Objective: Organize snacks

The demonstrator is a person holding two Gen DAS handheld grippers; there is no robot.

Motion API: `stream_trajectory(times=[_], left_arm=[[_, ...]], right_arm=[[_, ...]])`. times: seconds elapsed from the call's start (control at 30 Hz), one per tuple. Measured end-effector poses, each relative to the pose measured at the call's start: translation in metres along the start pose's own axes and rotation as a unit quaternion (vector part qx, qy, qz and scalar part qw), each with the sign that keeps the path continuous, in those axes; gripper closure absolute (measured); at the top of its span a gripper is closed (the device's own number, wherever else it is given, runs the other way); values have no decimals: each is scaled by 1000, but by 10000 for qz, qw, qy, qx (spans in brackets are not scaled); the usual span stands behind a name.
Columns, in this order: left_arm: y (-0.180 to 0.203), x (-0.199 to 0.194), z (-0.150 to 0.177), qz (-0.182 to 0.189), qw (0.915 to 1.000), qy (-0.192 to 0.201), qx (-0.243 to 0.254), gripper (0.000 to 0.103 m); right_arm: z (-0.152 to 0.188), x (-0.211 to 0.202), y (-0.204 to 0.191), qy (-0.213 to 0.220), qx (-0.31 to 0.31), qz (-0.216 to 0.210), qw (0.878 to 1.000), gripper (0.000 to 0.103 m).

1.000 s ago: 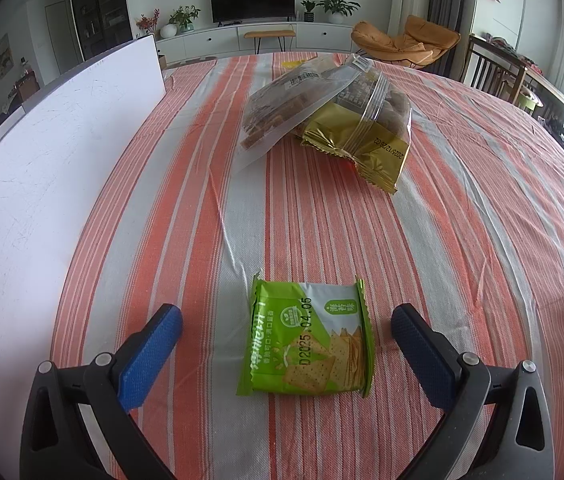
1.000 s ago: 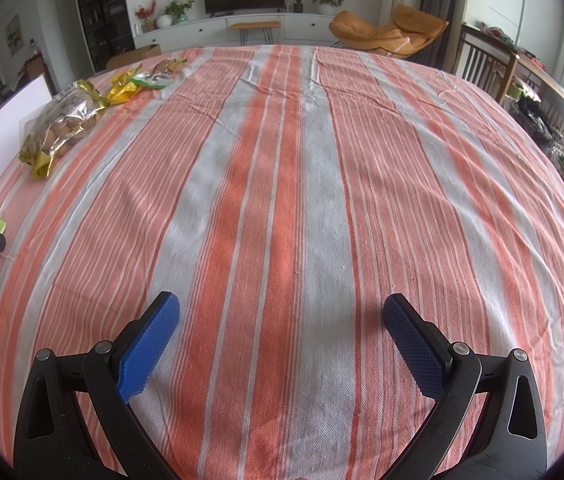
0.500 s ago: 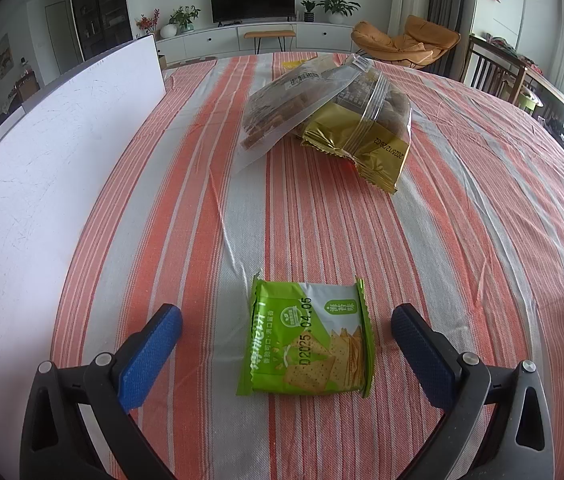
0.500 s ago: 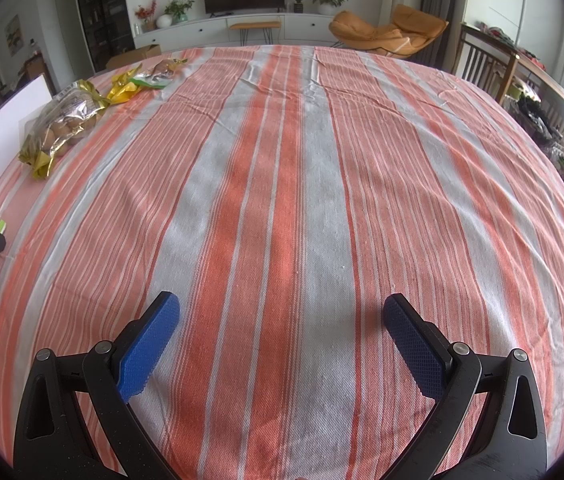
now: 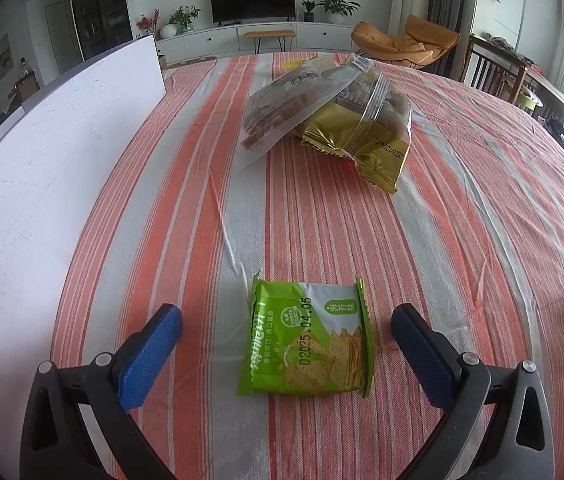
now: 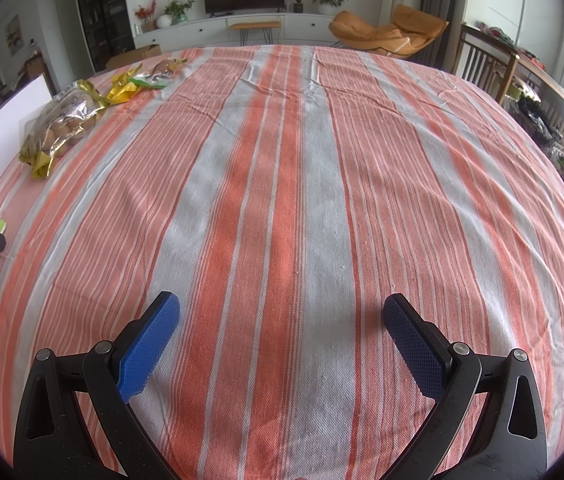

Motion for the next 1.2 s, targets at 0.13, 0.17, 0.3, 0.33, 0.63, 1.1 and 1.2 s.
stream_trajectory(times=[0.13,0.17,0.3,0.33,0.63,1.1,1.2], left_arm=[[0,0,0,0,10000,0,0,0],[0,0,0,0,10000,0,0,0],[0,0,0,1,10000,-1,0,0],[0,0,0,1,10000,-1,0,0],[0,0,0,2,10000,-2,0,0],[-1,0,0,6,10000,-2,-1,0],[-1,0,0,7,10000,-3,-1,0]], right_arm=[[0,0,0,0,0,0,10000,0],[0,0,0,0,0,0,10000,0],[0,0,0,0,0,-1,10000,0],[0,0,0,0,0,0,10000,0],[0,0,0,1,-1,0,10000,0],[-133,49,-102,-42,1472,-3027,9417,1],[-185,65,-150,-41,1099,-3047,9461,1]])
Point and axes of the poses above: each gripper's, at about its wrist camera, not at the fingertips, and x roughly the way its jaws point, y to its right, z to its underside, the point moved 6 cm from there along x, roughly the way its jaws point, and after that the axes turned 14 degrees about -x, right-handed, at the moved point
